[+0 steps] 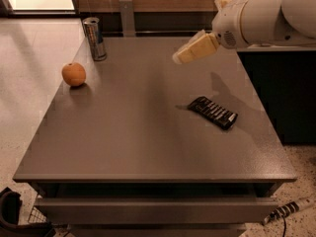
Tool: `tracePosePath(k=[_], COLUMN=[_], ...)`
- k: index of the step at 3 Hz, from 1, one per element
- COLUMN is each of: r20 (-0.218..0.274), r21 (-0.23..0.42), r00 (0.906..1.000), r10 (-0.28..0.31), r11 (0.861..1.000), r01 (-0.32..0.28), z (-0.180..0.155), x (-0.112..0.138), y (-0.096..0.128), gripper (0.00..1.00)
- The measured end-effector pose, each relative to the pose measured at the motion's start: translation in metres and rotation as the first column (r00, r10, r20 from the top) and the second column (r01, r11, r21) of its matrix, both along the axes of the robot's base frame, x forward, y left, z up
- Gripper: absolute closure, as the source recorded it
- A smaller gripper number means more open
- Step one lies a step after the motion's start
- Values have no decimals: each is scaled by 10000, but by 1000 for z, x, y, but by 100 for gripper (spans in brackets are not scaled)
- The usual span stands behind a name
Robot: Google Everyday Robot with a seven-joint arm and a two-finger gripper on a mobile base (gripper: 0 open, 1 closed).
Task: Pick redbull can
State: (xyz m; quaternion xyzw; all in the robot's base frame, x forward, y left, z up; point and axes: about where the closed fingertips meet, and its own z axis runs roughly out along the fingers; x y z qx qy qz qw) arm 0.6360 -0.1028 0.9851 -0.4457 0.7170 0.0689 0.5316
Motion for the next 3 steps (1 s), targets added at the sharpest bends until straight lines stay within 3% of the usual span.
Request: tracePosePath(k=[1,2,3], r20=[1,-143,-354], r21=[0,144,724], r00=[10000,9998,9965], r10=[1,143,758], r11=[10000,9998,9947], r01=[-1,-141,-731], z=[0,-10,-33], x=[0,12,49], y=[0,15,65], gripper=[0,0,0])
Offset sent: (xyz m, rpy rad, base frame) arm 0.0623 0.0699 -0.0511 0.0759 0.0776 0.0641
